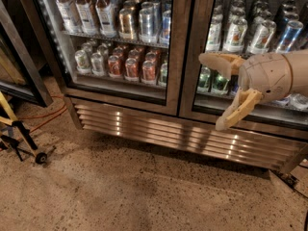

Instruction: Open right fridge door

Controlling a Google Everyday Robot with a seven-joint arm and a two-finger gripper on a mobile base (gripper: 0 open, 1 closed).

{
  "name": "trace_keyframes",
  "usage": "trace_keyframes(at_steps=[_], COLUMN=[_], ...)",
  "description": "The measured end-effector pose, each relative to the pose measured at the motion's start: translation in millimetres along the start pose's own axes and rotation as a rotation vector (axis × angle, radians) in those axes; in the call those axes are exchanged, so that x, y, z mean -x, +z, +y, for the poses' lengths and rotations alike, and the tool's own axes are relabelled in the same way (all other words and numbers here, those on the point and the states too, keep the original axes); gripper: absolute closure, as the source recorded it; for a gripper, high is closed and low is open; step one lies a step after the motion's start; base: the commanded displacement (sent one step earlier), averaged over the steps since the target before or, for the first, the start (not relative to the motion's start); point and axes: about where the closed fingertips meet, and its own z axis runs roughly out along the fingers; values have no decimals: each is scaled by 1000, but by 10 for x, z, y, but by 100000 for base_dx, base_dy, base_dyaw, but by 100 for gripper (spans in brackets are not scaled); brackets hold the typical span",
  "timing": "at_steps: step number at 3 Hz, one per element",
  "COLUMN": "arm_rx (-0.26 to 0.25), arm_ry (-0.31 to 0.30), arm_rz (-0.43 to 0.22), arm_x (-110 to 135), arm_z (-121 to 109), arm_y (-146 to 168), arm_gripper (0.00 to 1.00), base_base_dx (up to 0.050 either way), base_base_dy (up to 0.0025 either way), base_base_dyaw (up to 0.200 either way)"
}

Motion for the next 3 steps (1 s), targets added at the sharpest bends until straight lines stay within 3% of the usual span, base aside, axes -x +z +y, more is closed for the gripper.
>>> trace_keyframes(at_steps=[1,2,3], arm_rx=[0,54,53], arm_ry=[0,5,4], arm_rz=[-1,-125,-125], arm_x=[0,46,49], arm_z=[0,10,10], arm_y=[0,29,33], arm_gripper=[0,0,0], base_base_dx=[0,0,0], base_base_dy=[0,0,0], base_base_dyaw=[0,0,0])
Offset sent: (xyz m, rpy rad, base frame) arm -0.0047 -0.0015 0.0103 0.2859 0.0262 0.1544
